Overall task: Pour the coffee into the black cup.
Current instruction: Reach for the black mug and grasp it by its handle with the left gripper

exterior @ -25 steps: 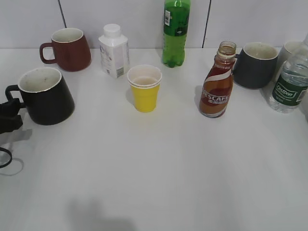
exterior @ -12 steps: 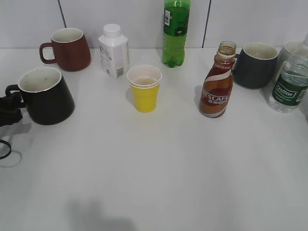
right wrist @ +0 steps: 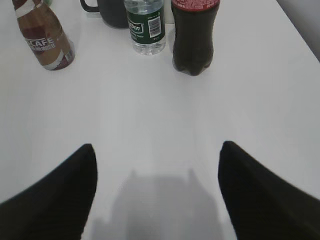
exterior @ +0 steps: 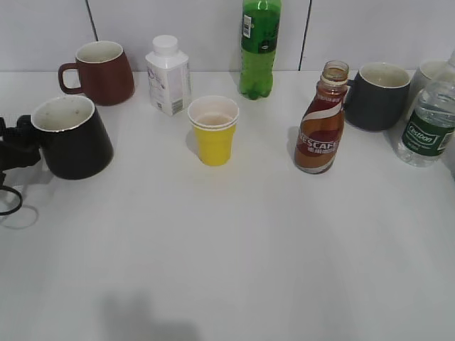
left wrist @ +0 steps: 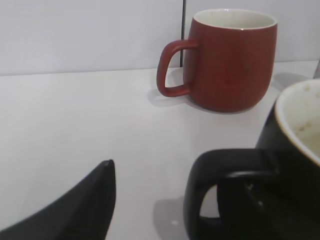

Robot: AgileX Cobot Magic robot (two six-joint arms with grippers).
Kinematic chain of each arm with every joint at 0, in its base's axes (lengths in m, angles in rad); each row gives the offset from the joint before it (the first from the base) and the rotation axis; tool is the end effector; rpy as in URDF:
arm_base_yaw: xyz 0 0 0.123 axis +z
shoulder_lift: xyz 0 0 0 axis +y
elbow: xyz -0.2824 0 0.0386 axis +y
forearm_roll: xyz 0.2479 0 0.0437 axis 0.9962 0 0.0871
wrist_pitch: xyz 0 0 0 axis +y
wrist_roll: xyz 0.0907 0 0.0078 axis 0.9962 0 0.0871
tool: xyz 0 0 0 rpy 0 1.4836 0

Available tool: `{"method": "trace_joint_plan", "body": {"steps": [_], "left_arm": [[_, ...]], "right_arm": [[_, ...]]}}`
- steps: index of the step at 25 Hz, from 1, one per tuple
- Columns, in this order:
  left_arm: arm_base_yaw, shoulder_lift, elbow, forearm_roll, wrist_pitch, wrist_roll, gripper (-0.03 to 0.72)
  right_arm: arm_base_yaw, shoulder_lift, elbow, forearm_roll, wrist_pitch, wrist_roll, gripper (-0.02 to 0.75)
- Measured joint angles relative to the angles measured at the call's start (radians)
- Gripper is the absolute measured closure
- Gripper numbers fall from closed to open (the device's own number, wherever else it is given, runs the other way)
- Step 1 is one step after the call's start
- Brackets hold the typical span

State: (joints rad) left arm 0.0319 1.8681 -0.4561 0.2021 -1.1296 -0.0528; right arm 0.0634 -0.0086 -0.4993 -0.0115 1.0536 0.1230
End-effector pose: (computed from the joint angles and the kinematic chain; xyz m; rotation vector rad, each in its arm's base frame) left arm 0.2900 -0.0073 0.1256 0.1341 1.7669 -0.1138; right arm -0.0057 -0.0013 0.2775 0.0610 2.0299 0.1038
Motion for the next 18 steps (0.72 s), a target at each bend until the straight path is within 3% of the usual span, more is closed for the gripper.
{"method": "trace_joint_plan", "body": {"steps": [4,11,18], "left_arm": [[0.0,0.003,-0.035,0.021,0.037,0.0,0.204],[0.016,0.007,-0.063,0.064,0.077,0.0,0.294],[0.05,0.007,-0.073,0.143,0.09,-0.002,0.307]], "right_arm": [[0.0,0.0,0.0,0.0,0.0,0.0,0.15],[0.0,0.0,0.0,0.0,0.0,0.0,0.15],[0.0,0.0,0.0,0.0,0.0,0.0,0.15]]}}
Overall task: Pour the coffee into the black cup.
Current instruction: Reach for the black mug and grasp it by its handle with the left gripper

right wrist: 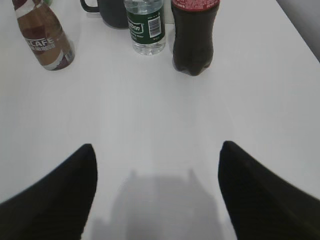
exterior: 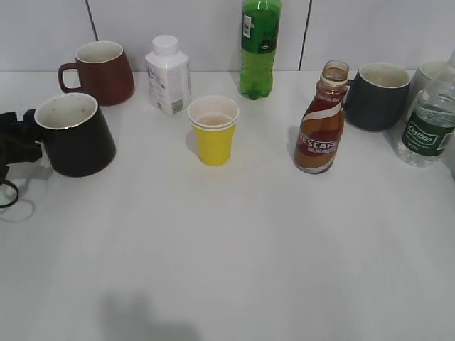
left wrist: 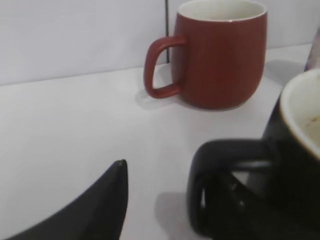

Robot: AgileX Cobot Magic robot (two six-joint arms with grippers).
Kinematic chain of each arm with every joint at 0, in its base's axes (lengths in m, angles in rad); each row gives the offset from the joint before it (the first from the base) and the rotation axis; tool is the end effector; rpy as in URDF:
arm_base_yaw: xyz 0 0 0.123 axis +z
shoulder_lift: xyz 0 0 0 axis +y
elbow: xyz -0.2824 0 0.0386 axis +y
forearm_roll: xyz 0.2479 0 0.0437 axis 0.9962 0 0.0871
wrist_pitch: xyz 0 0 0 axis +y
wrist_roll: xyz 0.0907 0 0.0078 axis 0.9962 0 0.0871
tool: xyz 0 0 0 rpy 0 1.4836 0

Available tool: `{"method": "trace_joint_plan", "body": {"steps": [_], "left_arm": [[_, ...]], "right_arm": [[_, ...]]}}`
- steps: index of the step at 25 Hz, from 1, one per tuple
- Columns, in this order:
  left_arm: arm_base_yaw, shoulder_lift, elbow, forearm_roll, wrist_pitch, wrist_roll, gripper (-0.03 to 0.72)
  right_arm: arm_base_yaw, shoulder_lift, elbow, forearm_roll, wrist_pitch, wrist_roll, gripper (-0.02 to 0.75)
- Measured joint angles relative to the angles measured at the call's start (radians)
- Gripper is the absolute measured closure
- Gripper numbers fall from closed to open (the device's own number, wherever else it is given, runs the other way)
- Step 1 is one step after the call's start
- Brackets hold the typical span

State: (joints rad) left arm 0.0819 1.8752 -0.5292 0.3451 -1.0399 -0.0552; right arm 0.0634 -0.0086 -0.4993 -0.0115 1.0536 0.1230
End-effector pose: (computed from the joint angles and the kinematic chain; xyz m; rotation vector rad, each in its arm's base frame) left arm 0.3049 -0.0016 0.1276 0.2473 1.7904 -0.1217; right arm -0.0057 -0.0013 0.2775 0.0610 2.0299 0.1038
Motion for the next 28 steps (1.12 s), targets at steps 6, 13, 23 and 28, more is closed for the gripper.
{"method": "trace_joint_plan", "body": {"steps": [6,13,23,28], "left_arm": [[0.0,0.029,-0.073,0.102,0.031,-0.07,0.342],[0.0,0.082,-0.124,0.137,0.019,-0.088,0.43],[0.0,0.095,-0.158,0.171,-0.026,-0.084,0.643],[0.0,0.095,-0.158,0.212,-0.03,-0.119,0.643]], "right_arm": [[0.0,0.0,0.0,0.0,0.0,0.0,0.15],[0.0,0.0,0.0,0.0,0.0,0.0,0.15],[0.0,0.0,0.0,0.0,0.0,0.0,0.15],[0.0,0.0,0.0,0.0,0.0,0.0,0.15]]}}
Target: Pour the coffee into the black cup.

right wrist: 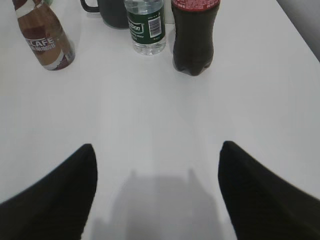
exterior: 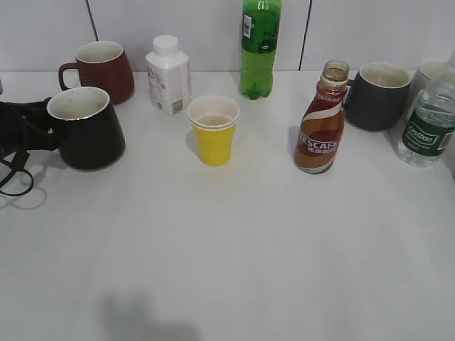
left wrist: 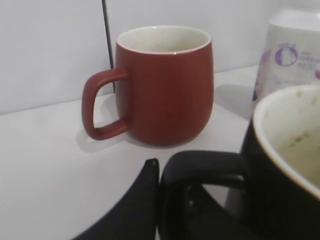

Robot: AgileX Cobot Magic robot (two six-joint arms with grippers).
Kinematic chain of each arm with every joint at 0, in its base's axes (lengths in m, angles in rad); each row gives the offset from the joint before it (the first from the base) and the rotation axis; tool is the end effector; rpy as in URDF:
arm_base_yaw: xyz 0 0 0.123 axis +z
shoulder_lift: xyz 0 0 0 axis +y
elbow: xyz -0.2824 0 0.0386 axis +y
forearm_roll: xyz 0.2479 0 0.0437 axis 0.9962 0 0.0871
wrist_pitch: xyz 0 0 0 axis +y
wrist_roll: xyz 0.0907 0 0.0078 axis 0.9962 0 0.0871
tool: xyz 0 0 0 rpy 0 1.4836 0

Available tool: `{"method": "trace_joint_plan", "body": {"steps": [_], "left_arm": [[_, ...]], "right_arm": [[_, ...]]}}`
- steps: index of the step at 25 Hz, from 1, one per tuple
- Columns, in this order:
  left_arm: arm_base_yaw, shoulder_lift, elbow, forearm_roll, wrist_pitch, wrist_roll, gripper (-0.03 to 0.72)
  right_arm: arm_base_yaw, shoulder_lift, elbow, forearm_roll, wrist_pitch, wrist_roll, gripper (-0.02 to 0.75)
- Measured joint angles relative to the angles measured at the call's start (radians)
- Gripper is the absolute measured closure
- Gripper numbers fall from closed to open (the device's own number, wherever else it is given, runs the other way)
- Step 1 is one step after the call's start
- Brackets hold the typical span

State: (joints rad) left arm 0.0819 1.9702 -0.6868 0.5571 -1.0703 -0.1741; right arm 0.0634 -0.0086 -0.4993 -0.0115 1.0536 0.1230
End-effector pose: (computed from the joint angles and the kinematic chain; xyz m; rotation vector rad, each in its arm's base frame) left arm 0.3389 -0.0145 0.1268 0.3762 1.7133 -0.2814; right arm -0.0057 -0.0013 0.2775 0.0610 2.0299 0.1038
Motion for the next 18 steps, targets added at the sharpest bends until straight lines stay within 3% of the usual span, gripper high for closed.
{"method": "trace_joint_plan", "body": {"steps": [7,18], "left_arm": [[0.0,0.0,0.0,0.05,-0.074,-0.068,0.643],[-0.021,-0.101,-0.005,0.282,-0.086,-0.182,0.643]], "right_arm": [[0.0,0.0,0.0,0.0,0.0,0.0,0.15],[0.0,0.0,0.0,0.0,0.0,0.0,0.15]]}}
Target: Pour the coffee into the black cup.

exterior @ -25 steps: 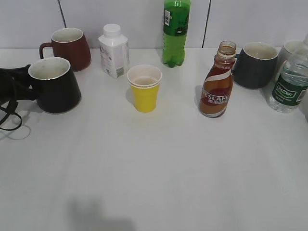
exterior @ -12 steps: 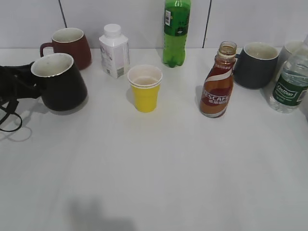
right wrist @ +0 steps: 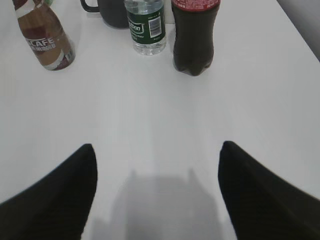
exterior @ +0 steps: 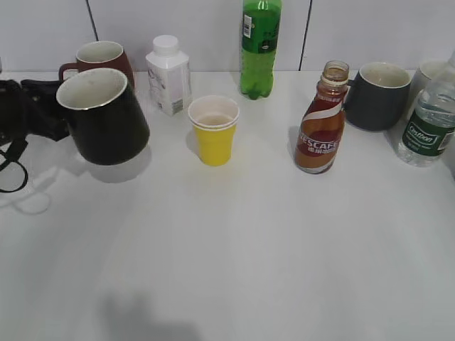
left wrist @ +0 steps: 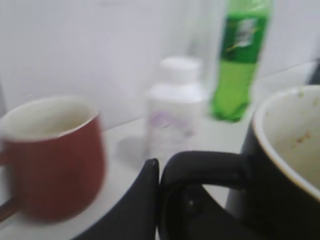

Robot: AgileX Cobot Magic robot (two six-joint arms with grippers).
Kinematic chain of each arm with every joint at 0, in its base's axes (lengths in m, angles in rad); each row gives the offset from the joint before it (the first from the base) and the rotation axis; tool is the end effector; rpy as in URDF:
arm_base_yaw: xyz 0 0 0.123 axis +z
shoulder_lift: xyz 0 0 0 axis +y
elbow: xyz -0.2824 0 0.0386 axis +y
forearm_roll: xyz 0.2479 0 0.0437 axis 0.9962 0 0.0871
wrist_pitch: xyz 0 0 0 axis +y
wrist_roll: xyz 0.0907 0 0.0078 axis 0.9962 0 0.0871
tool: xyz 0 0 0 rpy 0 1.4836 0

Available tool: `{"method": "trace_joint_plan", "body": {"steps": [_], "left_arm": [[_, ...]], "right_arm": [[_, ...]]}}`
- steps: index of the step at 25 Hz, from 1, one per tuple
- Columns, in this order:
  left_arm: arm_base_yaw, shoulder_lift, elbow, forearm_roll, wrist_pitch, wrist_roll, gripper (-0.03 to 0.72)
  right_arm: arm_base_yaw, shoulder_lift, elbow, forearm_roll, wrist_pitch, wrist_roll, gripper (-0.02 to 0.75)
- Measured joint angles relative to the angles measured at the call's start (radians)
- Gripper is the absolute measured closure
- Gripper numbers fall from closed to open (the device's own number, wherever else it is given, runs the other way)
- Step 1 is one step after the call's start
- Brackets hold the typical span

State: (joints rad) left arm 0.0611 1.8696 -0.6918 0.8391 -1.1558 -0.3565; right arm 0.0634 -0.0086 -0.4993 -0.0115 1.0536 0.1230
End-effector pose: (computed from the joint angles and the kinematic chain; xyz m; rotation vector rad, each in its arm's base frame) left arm 0.3249 -0.0422 0.1623 0.5625 1.5754 -0.5284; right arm -0.0057 -0.0013 0.2775 0.0610 2.0299 0.1038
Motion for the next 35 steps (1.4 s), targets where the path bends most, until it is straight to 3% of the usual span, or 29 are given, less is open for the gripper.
{"method": "trace_joint_plan", "body": {"steps": [8,14,29,31,35], "left_arm": [[-0.064,-0.025,-0.075,0.18,-0.004,-0.169,0.643],[-0.128,-0.027,-0.076,0.26,-0.005,-0.184,0.643],[-0.134,-0.031,-0.076,0.386,-0.004,-0.187,0.643],[-0.134,-0.031,-0.076,0.386,-0.004,-0.187,0.643],[-0.134,-0.031,-0.076,0.386,-0.004,-0.187,0.643]], "right_arm": [[0.0,0.0,0.0,0.0,0.0,0.0,0.15],[0.0,0.0,0.0,0.0,0.0,0.0,0.15],[-0.001,0.0,-0.005,0.026,-0.013,-0.009,0.15],[-0.001,0.022,-0.017,0.032,-0.074,-0.035,0.15],[-0.001,0.132,-0.026,0.034,-0.352,-0.098,0.15]]}}
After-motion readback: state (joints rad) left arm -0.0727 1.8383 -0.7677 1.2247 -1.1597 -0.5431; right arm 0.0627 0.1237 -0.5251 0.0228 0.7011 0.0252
